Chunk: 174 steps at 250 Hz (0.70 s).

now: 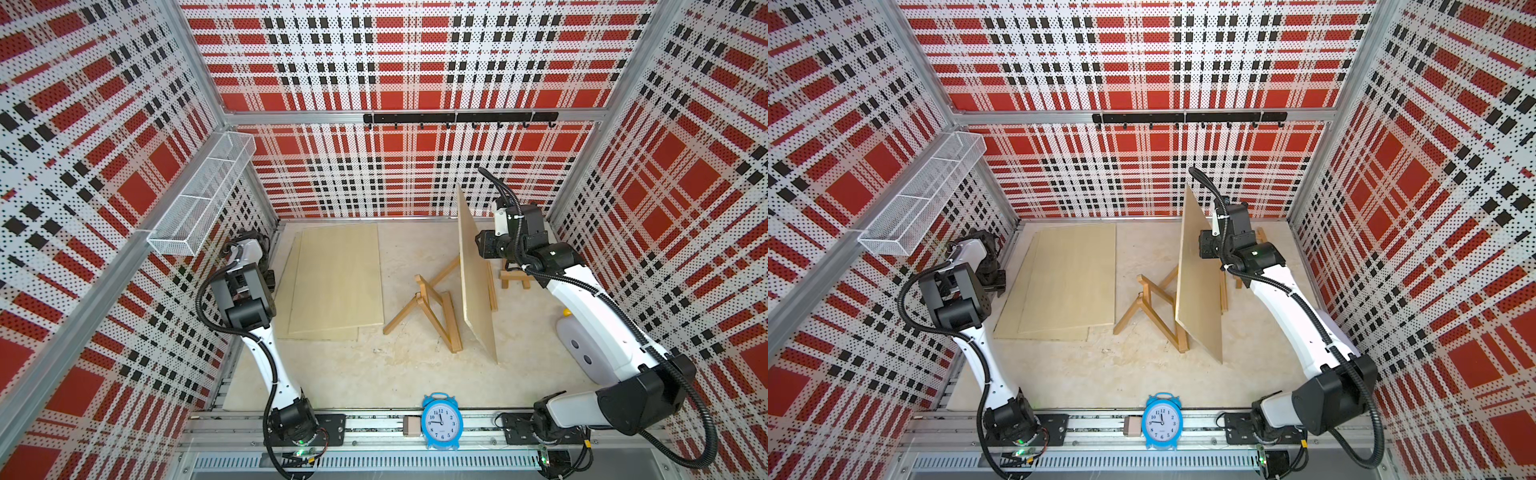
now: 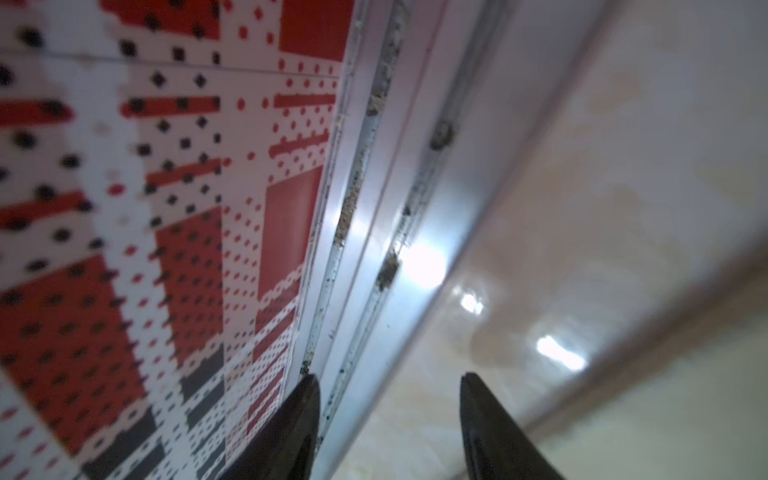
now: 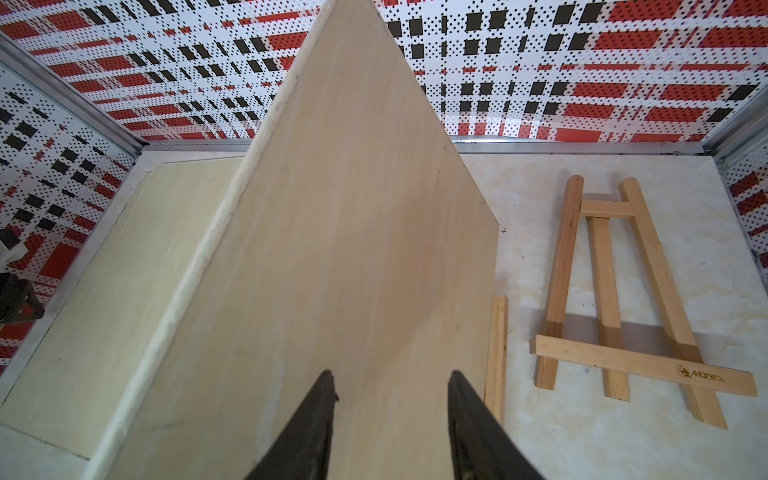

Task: Disassemble the easel
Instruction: Place the drawing board on the drawing board.

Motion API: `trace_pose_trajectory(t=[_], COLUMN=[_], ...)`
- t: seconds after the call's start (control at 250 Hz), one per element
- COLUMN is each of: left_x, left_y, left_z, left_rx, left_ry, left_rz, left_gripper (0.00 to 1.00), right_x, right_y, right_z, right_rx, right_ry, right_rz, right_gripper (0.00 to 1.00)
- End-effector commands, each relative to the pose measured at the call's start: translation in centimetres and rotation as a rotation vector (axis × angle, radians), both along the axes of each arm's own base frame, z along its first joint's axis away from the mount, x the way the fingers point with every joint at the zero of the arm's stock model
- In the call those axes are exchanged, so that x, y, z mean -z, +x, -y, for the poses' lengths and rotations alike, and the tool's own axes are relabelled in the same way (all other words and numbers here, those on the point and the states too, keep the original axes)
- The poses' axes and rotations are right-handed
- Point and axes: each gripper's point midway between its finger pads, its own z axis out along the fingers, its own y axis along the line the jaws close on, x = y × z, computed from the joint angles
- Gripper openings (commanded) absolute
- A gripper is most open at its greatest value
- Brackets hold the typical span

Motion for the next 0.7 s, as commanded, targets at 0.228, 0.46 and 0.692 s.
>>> trace_pose_trajectory(t=[0.228,0.46,0.692], left_x=[-13.3,-13.4,-8.8], left_y=[1.7,1.4,2.2], left_z=[16.2,27.8,36.5], left_rx=[0.159,0.205,0.233], left_ry=[-0.12,-0.321,-0.422], left_rz=[0.356,0.462,0.481], left_gripper=[0.57,0.57,0.59], right_x=[-2.5,-2.3,-2.1], right_y=[-1.3,-1.5,-1.5], right_z=[0.3,-0.4,-1.6], right_rx=[-0.03,-0.081,-0.15], right_ry=[-0.013,-0.017,-0.005], right_rz=[0.061,0.039,0.019], right_gripper=[0.48,0.48,0.48])
